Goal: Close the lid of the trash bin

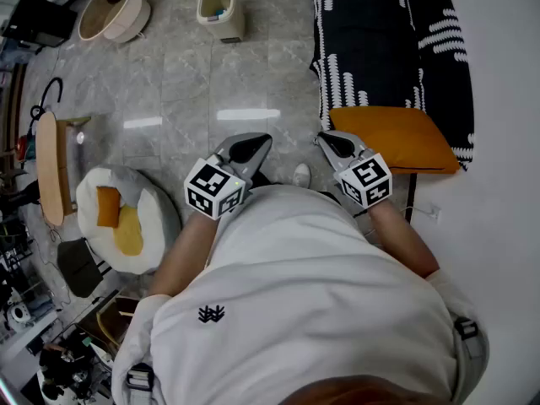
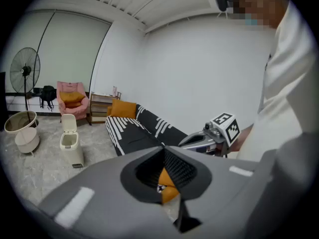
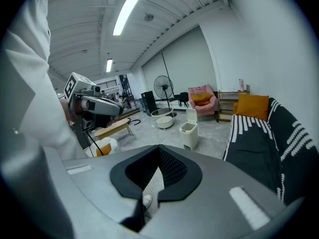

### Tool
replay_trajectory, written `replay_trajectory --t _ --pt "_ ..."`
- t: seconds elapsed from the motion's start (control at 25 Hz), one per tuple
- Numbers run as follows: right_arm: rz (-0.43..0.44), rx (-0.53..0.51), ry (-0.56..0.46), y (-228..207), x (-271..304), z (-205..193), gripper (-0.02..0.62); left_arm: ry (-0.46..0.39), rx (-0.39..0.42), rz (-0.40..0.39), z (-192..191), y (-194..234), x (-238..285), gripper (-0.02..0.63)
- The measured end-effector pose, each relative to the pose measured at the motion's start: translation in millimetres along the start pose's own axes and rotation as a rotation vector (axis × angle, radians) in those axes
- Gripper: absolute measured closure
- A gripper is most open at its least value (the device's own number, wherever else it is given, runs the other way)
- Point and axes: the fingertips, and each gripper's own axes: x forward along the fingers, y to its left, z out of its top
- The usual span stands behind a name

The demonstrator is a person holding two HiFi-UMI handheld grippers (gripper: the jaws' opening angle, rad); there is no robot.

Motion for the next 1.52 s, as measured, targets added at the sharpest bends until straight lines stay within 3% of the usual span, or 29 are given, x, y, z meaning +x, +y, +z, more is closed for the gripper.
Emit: replay_trajectory --t 0.28,0.52,0.84,1.04,1.28,1.52 --pt "0.025 -0.007 0.002 -7.8 35.8 16.0 0.594 -0.02 -0.038 0.039 3.2 39.2 -3.8 0.549" --pt "-0.019 0.0 0.028 -40.4 79.1 35.1 0.594 -0.036 -0.048 0.009 13.9 100.6 21.2 0.549" --pt "-0.06 -0.045 0.055 -87.6 155.3 114.1 0.587 -0.072 -0.043 -0.021 75.6 214.7 49.8 0.549" --pt "-0.066 -0.104 0.056 -103.3 215.8 152.9 0.569 -0.033 -0.037 -0.037 82.9 272.3 59.6 0.548" --pt "-0.032 -0.13 0.041 -107.7 263.0 194.9 0.569 -0.083 -0.058 0.029 106.2 331.3 56.5 0.546" --pt "0.016 -0.141 0.078 -148.6 309.5 210.6 0.569 -0.064 -0.113 0.091 112.4 388.6 74.6 0.546"
